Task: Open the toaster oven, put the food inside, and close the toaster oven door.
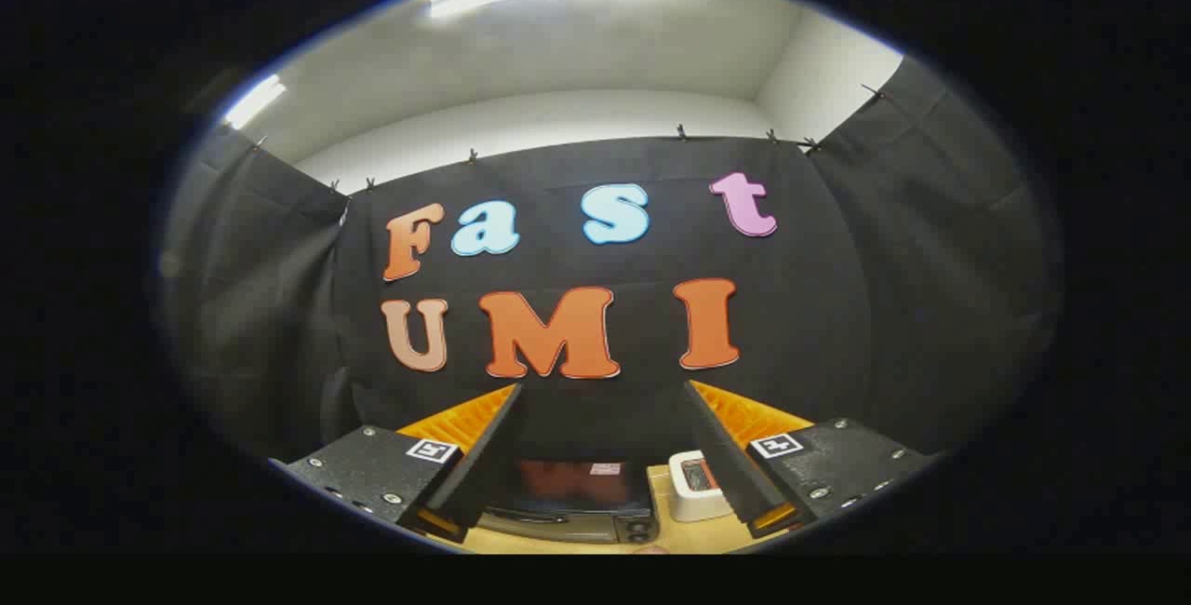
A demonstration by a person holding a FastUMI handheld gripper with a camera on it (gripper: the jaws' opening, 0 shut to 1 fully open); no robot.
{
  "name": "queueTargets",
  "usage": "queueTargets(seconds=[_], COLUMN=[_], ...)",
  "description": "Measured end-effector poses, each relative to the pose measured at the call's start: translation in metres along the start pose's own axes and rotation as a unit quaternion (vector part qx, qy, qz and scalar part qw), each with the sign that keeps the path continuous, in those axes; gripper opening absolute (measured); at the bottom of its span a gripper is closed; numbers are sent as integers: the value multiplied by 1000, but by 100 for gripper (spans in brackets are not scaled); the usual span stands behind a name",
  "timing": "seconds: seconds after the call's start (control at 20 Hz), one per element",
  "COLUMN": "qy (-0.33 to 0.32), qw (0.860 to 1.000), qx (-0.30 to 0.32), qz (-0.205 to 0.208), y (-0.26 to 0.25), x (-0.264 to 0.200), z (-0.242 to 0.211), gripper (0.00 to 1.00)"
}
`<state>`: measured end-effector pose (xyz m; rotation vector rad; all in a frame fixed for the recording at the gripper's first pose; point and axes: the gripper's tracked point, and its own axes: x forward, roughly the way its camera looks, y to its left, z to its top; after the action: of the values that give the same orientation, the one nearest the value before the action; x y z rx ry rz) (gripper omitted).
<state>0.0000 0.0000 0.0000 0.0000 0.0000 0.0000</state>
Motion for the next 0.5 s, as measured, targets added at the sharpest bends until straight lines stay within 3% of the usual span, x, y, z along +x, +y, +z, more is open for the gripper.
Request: queueTargets(seconds=[0.5], qy=[-7], qw=[1000], qx=[-12], qz=[-5], y=[-7], x=[-4], z=[4], gripper=[98])
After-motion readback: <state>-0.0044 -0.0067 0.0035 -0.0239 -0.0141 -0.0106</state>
